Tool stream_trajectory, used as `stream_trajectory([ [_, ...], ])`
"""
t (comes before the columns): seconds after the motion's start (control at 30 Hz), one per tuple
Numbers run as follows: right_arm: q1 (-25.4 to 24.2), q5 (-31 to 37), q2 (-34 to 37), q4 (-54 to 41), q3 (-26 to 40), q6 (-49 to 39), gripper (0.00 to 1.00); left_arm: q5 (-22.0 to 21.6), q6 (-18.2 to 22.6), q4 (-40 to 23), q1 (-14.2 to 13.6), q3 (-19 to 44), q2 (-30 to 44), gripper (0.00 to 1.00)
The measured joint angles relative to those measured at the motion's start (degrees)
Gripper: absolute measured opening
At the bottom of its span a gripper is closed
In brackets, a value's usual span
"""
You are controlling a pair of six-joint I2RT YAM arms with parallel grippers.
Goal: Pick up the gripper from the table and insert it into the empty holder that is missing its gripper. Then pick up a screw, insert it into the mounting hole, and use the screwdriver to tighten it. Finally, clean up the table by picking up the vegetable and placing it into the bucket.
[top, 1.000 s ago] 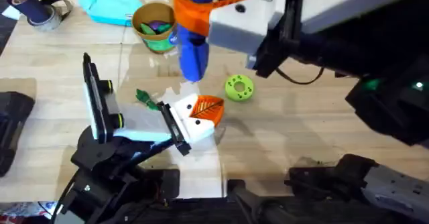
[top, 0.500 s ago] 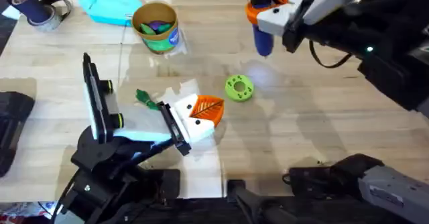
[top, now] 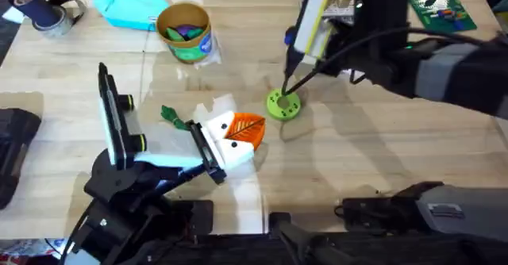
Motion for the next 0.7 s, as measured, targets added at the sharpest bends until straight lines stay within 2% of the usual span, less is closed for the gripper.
stream_trajectory([
  [0.13, 1.6, 0.8, 5.5, 0.1, 0.0, -4.8, 0.031, 0.0, 0.0, 0.0, 0.0, 0.0, 0.0, 0.014],
  [0.2, 2.5, 1.2, 7.3, 0.5, 0.0, -6.1, 0.111, 0.0, 0.0, -0.1, 0.0, 0.0, 0.0, 0.014],
  [0.23, 2.7, 1.3, 8.0, 0.5, 0.0, -6.5, 0.184, 0.0, 0.0, -0.3, 0.0, 0.0, 0.0, 0.014],
  [0.3, 3.0, 1.4, 9.2, 0.4, 0.0, -6.6, 0.398, 0.0, 0.0, -0.6, 0.0, 0.0, 0.0, 0.014],
  [0.43, 2.9, 1.9, 9.9, 1.1, 0.2, -4.2, 0.942, 0.0, 0.0, -0.6, 0.0, 0.0, 0.0, 0.014],
  [0.5, 2.9, 2.0, 9.7, 1.0, 0.4, -2.0, 0.989, 0.0, 0.0, -0.6, 0.0, 0.0, 0.0, 0.014],
  [0.7, 3.3, 2.0, 8.2, -1.8, 0.4, 4.5, 0.995, 0.0, 0.0, -0.7, 0.0, 0.0, 0.0, 0.014],
])
